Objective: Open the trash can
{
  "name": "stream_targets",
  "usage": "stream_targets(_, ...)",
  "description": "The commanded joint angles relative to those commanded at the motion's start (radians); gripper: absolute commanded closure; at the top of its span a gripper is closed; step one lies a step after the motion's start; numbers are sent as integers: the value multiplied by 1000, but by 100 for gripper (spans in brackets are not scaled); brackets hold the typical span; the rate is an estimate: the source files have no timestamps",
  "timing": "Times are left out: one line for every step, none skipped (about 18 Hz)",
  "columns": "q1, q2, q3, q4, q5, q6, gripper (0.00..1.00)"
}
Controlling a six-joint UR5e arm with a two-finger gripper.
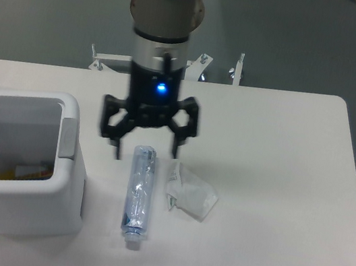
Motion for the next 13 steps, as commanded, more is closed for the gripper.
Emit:
stream_targets(26, 3, -1, 0, 0, 44, 0)
stream_targets(48, 5, -1, -2, 6, 92, 0)
stream_targets(69, 8, -3, -5, 17, 141, 0)
stream_targets(86, 12, -3, -11, 32, 198, 0)
stream_targets(103, 23, -8, -21, 57, 258, 0)
stream_targets(123, 31, -12, -41, 80, 329, 0)
stream_targets(143, 37, -12, -70, 89, 406, 0)
stream_targets(160, 40, -12, -101, 90, 483, 0)
stream_targets(181, 44, -14, -126, 95, 553, 0)
stream_targets(199, 44, -15, -141, 98, 615, 0)
stream_targets(212, 49, -20, -147, 98, 666, 0)
stream_targets(227, 55, -23, -149, 98, 709, 0)
stream_targets(242, 57, -28, -149, 98, 739, 0)
